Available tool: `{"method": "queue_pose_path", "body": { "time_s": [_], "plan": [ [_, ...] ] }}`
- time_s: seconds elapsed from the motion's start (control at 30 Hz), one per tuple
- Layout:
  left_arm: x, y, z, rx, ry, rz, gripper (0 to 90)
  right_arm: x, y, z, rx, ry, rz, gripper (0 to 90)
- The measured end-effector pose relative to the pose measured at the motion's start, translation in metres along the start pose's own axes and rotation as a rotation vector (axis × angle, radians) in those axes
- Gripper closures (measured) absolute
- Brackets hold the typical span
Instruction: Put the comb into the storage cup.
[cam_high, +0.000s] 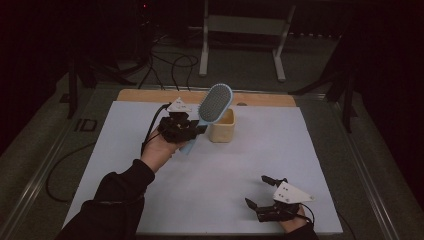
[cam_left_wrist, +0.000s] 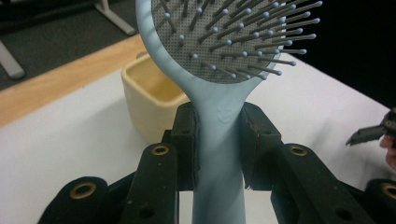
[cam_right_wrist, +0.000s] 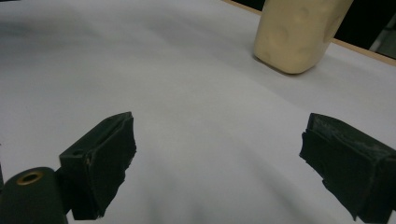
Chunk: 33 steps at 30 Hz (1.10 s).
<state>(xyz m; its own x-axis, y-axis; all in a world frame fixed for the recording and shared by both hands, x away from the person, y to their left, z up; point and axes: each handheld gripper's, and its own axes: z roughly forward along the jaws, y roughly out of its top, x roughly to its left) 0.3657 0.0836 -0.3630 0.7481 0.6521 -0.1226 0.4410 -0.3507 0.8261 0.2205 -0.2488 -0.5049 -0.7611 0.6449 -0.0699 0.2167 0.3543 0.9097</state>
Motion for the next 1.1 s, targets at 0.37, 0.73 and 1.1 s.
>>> {"method": "queue_pose_path", "body": {
  "time_s": [0.37,0.73,1.1],
  "plan": [
    [-0.001,0.014,0.009,-0.071,-0.028,0.011,70.2,0.000,0.000,0.000,-0.005,-0.002,-0.011,9.6],
    [0.001,0.025,0.021,-0.160,0.073,0.026,70.2,0.000,0.001,-0.002,-0.008,0.000,-0.003,9.5],
    [-0.002,0.039,0.036,-0.221,0.098,0.040,70.1,0.000,0.001,-0.002,-0.012,0.000,-0.006,9.6]
  ]
}}
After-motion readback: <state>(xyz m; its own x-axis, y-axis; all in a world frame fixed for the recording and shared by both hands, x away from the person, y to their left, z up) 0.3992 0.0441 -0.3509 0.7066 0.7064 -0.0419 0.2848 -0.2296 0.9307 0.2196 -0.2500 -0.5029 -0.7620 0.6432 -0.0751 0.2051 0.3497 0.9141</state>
